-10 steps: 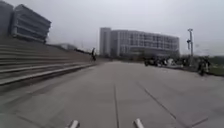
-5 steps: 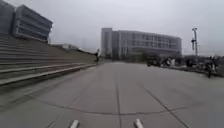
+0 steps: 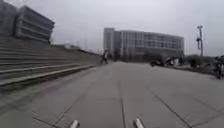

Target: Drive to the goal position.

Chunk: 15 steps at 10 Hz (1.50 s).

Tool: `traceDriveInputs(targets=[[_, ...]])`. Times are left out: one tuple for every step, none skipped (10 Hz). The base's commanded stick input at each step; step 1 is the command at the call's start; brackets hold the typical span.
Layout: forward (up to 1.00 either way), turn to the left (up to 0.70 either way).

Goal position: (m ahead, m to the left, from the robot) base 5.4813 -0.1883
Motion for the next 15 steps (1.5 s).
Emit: traceDriveInputs(targets=[[0.85, 0.00], [0.85, 0.00], [0.85, 0.00], [0.85, 0.00], [0.85, 0.00], [0.85, -0.05], [0.85, -0.16], [0.85, -0.34], [0.85, -0.34], [0.85, -0.34], [0.85, -0.02], [0.85, 0.00], [0.85, 0.00], [0.85, -0.12], [0.85, -0.34]])
